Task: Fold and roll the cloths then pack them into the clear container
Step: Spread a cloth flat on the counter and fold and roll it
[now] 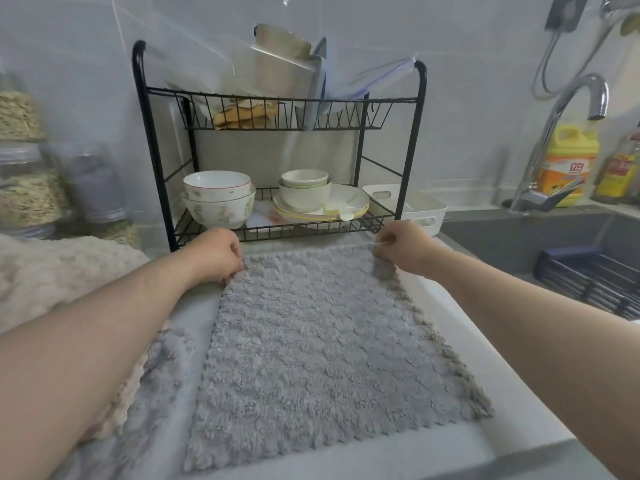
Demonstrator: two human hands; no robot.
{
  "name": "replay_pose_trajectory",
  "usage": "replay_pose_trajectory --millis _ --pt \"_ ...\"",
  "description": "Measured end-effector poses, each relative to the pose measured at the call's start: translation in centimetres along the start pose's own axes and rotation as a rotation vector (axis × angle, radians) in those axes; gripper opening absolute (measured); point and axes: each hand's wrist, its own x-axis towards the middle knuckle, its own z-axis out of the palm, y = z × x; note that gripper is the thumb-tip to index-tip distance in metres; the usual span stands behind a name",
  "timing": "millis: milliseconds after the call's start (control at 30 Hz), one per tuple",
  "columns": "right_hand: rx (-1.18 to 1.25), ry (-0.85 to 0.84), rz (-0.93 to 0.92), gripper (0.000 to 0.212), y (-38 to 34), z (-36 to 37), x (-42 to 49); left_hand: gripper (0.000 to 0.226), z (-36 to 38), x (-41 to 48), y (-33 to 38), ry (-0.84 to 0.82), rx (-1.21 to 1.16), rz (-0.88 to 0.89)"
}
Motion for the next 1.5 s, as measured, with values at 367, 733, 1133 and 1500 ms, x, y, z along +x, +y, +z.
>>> replay_pose_trajectory --millis 367,733,1133,1500 --pt "0.564 0.101 0.157 0.006 -1.1 -4.8 -9.7 0.012 -2.1 -10.1 1.5 0.194 -0.366 0.044" --pt "0.485 0.125 0.156 0.009 -1.2 -6.5 -18.8 0.020 -1.8 -19.6 0.4 0.228 -0.198 0.179" --pt "0.274 0.040 0.081 0.015 -0.1 -5.1 -23.0 0.020 0.2 -22.7 -2.1 0.109 0.158 0.344" --pt "0.031 -0.088 -0.079 0.033 0.4 -4.8 -23.4 0.014 1.1 -22.1 -3.1 0.117 0.378 0.489"
